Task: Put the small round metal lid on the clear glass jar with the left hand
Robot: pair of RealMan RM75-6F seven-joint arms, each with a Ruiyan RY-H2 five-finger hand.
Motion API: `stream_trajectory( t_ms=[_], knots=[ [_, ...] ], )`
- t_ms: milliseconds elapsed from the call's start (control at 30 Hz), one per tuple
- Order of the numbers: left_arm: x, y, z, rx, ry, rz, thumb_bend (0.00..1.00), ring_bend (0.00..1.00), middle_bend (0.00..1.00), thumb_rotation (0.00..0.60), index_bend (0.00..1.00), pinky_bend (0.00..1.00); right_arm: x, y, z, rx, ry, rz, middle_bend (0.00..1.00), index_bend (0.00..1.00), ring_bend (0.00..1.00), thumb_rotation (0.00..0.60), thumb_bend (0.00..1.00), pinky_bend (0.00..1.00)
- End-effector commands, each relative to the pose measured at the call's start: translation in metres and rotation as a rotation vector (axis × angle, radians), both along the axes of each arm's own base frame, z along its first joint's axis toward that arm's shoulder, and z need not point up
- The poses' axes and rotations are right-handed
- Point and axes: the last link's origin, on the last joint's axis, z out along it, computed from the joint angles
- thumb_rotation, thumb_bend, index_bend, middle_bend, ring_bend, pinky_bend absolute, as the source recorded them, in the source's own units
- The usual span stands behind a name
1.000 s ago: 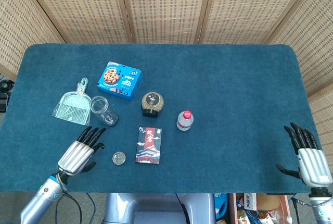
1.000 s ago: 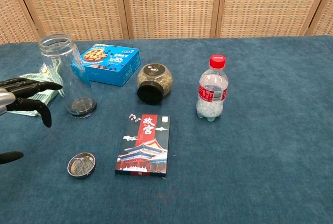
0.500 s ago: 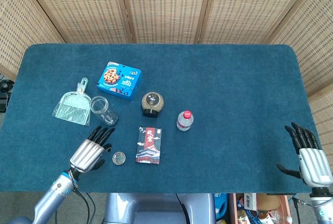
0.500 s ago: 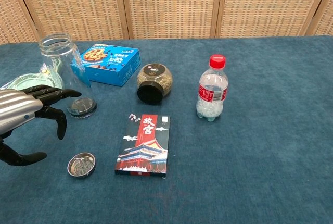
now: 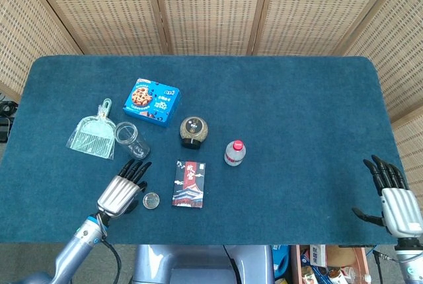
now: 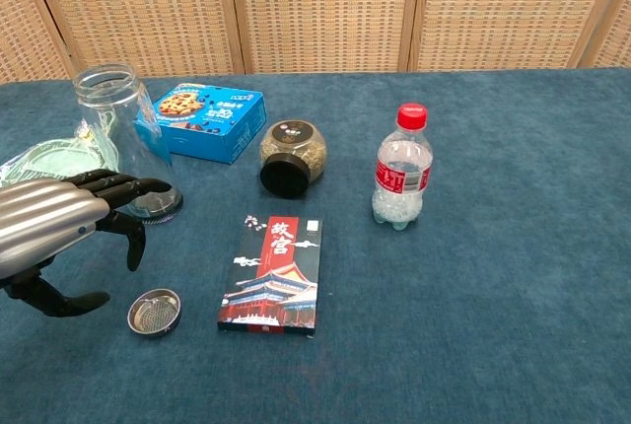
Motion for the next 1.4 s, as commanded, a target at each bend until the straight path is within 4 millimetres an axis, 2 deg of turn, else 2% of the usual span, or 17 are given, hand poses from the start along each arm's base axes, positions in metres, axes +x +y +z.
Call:
stream_trajectory(
  t_ms=[33,600,1033,1400],
  knots=[
    [0.002,0.001,-0.005,-0.006,0.007,0.0,0.33,0.0,0.0,0.6,0.48,0.0,0.0,0.0,0.0,0.0,-0.001,0.0,0.0,0.04,0.0,0.6,0.05,0.0],
    [0.011,-0.002,-0.024,-0.035,0.019,0.005,0.33,0.0,0.0,0.6,0.51,0.0,-0.001,0.001,0.002,-0.002,-0.014,0.002,0.0,0.04,0.0,0.6,0.05,0.0],
    [0.013,-0.001,-0.027,-0.03,0.026,0.001,0.39,0.0,0.0,0.6,0.52,0.0,-0.001,0.001,0.002,-0.002,-0.013,0.003,0.0,0.04,0.0,0.6,0.05,0.0],
    [0.013,0.0,-0.03,-0.027,0.03,0.007,0.39,0.0,0.0,0.6,0.52,0.0,-0.001,0.001,0.002,-0.002,-0.013,0.005,0.0,0.04,0.0,0.6,0.05,0.0]
  ],
)
